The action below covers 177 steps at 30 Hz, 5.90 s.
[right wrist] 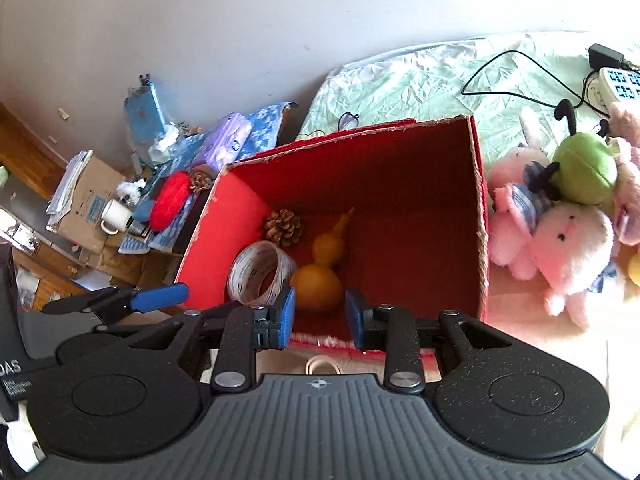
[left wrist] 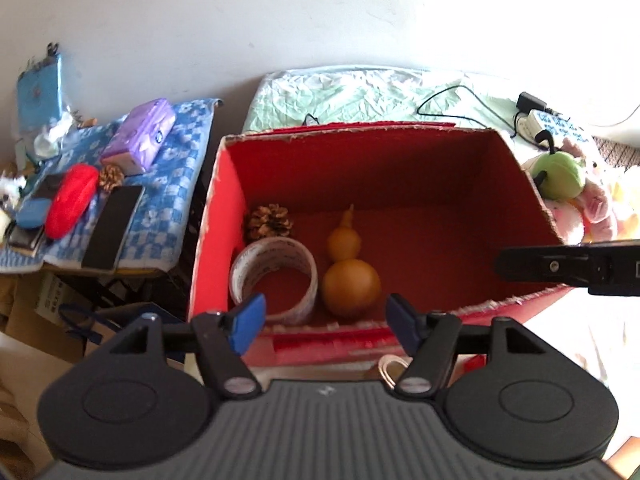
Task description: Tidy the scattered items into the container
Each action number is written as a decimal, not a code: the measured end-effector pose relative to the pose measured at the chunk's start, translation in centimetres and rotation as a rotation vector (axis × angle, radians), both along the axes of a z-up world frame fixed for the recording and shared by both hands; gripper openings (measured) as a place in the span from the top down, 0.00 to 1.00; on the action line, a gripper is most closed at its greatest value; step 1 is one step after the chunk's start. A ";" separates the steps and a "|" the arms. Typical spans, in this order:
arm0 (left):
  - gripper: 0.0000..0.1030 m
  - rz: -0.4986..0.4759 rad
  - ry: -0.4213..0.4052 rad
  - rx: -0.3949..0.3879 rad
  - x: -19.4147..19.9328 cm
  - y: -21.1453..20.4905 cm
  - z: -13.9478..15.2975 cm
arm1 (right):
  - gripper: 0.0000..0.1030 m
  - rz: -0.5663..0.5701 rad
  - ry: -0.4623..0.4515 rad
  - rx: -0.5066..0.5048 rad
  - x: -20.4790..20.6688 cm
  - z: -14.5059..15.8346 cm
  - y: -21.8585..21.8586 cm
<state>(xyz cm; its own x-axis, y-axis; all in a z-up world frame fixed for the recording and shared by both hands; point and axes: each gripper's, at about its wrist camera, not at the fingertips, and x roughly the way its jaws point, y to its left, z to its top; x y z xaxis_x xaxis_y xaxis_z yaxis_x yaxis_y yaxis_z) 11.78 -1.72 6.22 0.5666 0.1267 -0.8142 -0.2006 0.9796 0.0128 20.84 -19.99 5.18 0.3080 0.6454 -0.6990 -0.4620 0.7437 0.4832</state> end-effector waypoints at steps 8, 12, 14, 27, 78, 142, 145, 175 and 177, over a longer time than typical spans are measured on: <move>0.34 0.011 0.000 -0.100 -3.9 -0.9 -1.8 | 0.70 0.053 0.010 0.003 -2.0 -1.9 -1.4; 0.34 0.002 0.042 -0.220 -4.9 -1.5 -3.9 | 0.70 0.066 0.025 -0.019 -2.5 -3.2 -1.7; 0.34 -0.010 0.073 -0.272 -5.2 -2.2 -5.2 | 0.70 0.076 0.036 -0.027 -2.6 -3.9 -1.6; 0.41 -0.128 0.107 -0.259 -5.6 -6.0 -7.4 | 0.69 -0.001 0.110 -0.114 -3.0 -7.1 -5.1; 0.42 -0.654 0.091 -0.296 0.4 -19.4 -4.2 | 0.62 -0.296 0.098 -0.065 -3.4 -3.3 -18.7; 0.33 -0.685 0.407 -0.224 19.9 -5.8 -9.3 | 0.75 -0.264 0.034 -0.248 10.1 -0.2 0.8; 0.26 -0.711 0.404 -0.207 19.8 -6.2 -9.4 | 0.78 -0.278 0.052 -0.221 10.0 -0.1 0.0; 0.16 -0.225 0.148 0.046 11.4 -2.3 -3.0 | 0.77 -0.064 -0.016 -0.304 7.0 -1.8 3.0; 0.16 -0.196 0.142 0.064 10.9 -2.1 -2.8 | 0.77 -0.046 -0.011 -0.304 6.8 -2.1 3.4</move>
<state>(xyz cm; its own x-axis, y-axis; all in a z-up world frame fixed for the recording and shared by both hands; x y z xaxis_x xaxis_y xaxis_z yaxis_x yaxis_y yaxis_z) 22.64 -3.85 3.42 0.4657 0.0794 -0.8814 0.0011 0.9959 0.0902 27.67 -16.58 3.07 0.3407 0.3923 -0.8544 -0.4282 0.8738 0.2304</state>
